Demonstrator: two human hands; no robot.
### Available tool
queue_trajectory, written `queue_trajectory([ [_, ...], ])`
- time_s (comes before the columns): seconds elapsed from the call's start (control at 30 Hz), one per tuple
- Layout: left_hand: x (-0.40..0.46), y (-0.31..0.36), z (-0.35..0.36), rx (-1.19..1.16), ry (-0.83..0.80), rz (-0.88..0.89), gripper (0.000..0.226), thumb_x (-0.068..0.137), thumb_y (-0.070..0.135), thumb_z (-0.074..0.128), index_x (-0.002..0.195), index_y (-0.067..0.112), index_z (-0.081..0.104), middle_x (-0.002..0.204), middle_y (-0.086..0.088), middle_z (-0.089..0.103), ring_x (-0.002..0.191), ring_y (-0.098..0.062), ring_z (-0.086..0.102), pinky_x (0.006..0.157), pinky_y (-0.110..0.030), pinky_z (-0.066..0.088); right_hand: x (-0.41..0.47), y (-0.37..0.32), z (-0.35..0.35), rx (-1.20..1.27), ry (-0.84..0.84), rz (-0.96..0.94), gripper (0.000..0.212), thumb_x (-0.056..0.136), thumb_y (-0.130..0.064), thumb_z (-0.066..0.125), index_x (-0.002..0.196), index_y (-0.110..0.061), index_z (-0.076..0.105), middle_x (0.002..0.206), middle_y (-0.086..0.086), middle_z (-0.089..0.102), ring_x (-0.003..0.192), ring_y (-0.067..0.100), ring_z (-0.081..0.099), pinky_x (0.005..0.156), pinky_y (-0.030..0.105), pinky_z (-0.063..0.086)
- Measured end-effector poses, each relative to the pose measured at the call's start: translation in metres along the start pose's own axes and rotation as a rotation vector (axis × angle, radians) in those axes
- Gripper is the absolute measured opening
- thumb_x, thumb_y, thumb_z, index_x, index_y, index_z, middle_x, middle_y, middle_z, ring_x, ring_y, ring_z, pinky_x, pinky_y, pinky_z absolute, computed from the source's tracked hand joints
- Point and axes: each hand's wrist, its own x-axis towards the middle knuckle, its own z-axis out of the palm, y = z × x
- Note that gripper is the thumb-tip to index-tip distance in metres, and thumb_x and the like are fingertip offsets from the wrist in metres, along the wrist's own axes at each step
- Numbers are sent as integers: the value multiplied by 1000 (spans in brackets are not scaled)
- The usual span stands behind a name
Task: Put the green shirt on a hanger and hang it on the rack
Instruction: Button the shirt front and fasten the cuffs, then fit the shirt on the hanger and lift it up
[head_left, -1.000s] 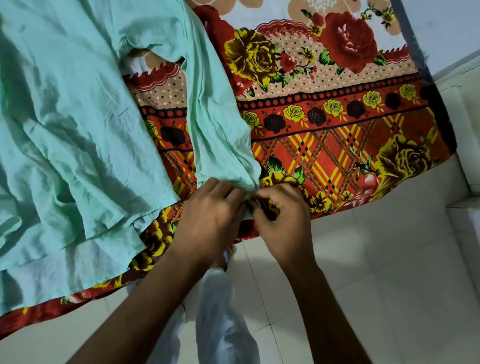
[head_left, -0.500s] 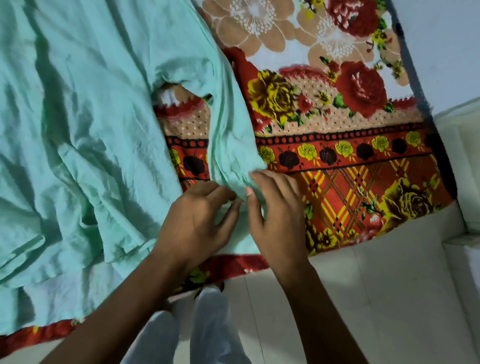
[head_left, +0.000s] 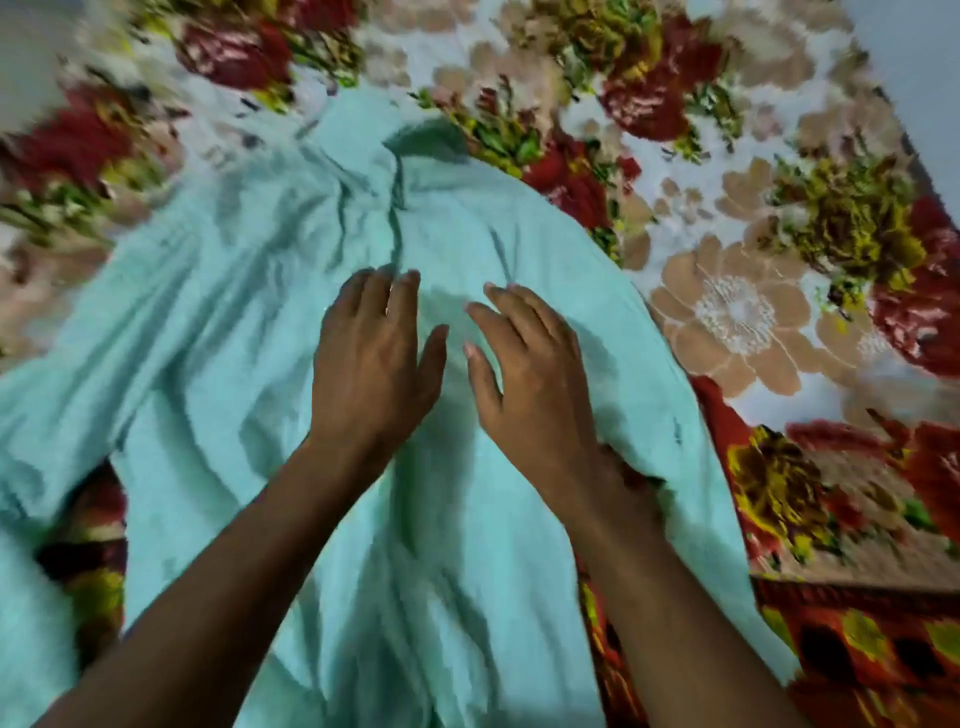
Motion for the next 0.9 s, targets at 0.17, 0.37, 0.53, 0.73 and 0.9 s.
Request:
queue_trajectory([
  [0.17, 127, -74, 17, 34, 11, -28, 53, 103, 30, 41, 143, -4, 47, 147, -28, 50, 140, -42, 43, 121, -45, 29, 117, -23, 49, 63, -28, -37, 33, 100, -13, 55, 131, -6, 67, 141, 12, 62, 139, 29, 51, 117, 42, 38],
  [0.37, 150, -131, 57, 37, -119, -1, 70, 105, 47, 31, 160, 2, 24, 168, -19, 20, 158, -30, 15, 129, -43, 9, 230, -5, 85, 114, 17, 21, 32, 96, 2, 49, 121, 0, 69, 131, 17, 63, 129, 35, 54, 113, 43, 41],
  [0.53, 157, -139, 70, 28, -102, -6, 74, 104, 51, 30, 162, 6, 19, 170, -15, 15, 159, -25, 8, 130, -42, 5, 317, 25, 101, 131, 26, 128, 25, 102, -5, 47, 117, -3, 67, 121, 17, 64, 116, 37, 56, 100, 49, 46],
  [0.73, 160, -141, 74, -18, -34, -11, 76, 101, 47, 41, 161, 5, 22, 169, -16, 18, 159, -27, 11, 128, -48, 15, 387, 32, 117, 152, -750, 101, 30, 103, -8, 55, 131, -12, 66, 138, 15, 62, 117, 33, 61, 96, 44, 52],
  [0.9, 161, -144, 82, -25, 1, -18, 77, 99, 47, 45, 162, 8, 21, 171, -12, 16, 159, -26, 13, 127, -49, 19, 403, 38, 131, 217, -755, 70, 27, 95, -10, 71, 121, -13, 73, 123, 11, 70, 101, 21, 63, 94, 36, 54],
])
